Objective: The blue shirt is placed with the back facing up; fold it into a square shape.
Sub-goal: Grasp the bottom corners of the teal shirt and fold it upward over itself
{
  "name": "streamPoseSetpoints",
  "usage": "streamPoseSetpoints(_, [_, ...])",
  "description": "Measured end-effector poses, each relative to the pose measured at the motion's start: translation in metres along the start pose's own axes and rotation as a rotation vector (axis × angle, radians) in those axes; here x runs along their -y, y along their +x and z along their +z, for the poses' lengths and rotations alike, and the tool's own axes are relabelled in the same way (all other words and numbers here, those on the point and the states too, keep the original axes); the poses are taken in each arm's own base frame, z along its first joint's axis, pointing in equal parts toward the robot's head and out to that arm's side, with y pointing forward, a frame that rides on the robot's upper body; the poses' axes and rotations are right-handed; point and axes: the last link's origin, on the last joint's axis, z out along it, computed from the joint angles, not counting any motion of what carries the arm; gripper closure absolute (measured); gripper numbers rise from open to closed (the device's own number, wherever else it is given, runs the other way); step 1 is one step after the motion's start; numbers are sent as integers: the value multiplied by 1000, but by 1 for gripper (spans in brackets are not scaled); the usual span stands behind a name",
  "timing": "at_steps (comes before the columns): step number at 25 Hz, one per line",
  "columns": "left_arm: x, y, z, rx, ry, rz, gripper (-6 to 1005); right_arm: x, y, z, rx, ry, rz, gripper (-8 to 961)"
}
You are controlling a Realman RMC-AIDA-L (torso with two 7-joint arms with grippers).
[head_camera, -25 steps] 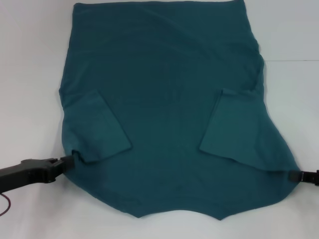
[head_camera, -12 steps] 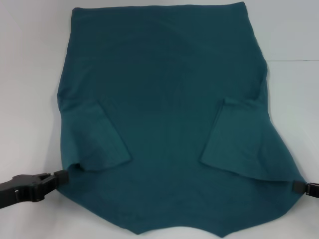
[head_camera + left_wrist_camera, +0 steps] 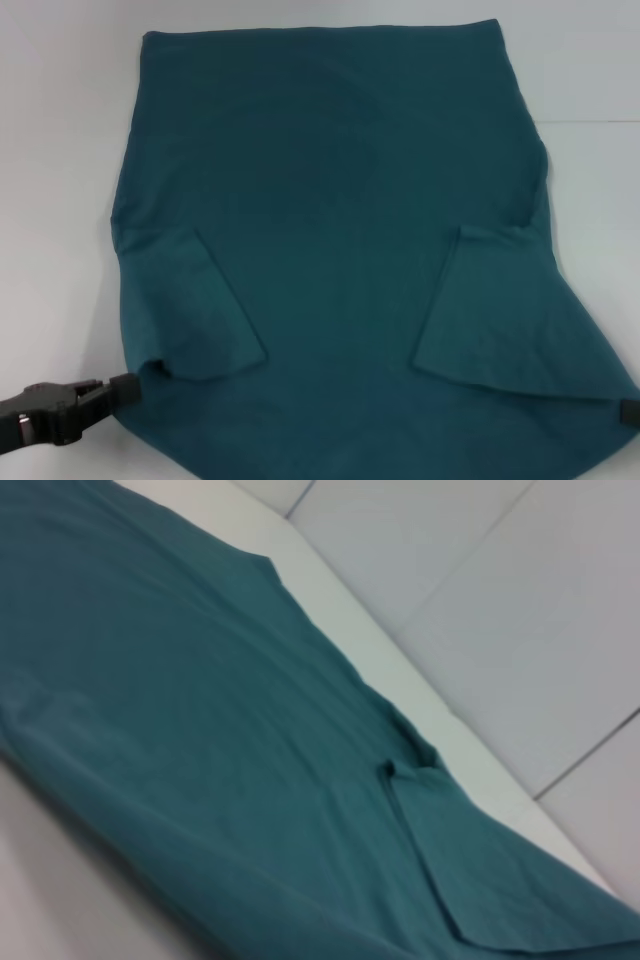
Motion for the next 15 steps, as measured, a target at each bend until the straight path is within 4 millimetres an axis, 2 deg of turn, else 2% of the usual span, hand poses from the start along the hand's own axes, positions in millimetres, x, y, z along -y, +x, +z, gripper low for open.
streamPoseSetpoints(15, [-14, -12, -18, -61, -75, -54, 978, -6, 15, -25, -50, -18, -56, 909])
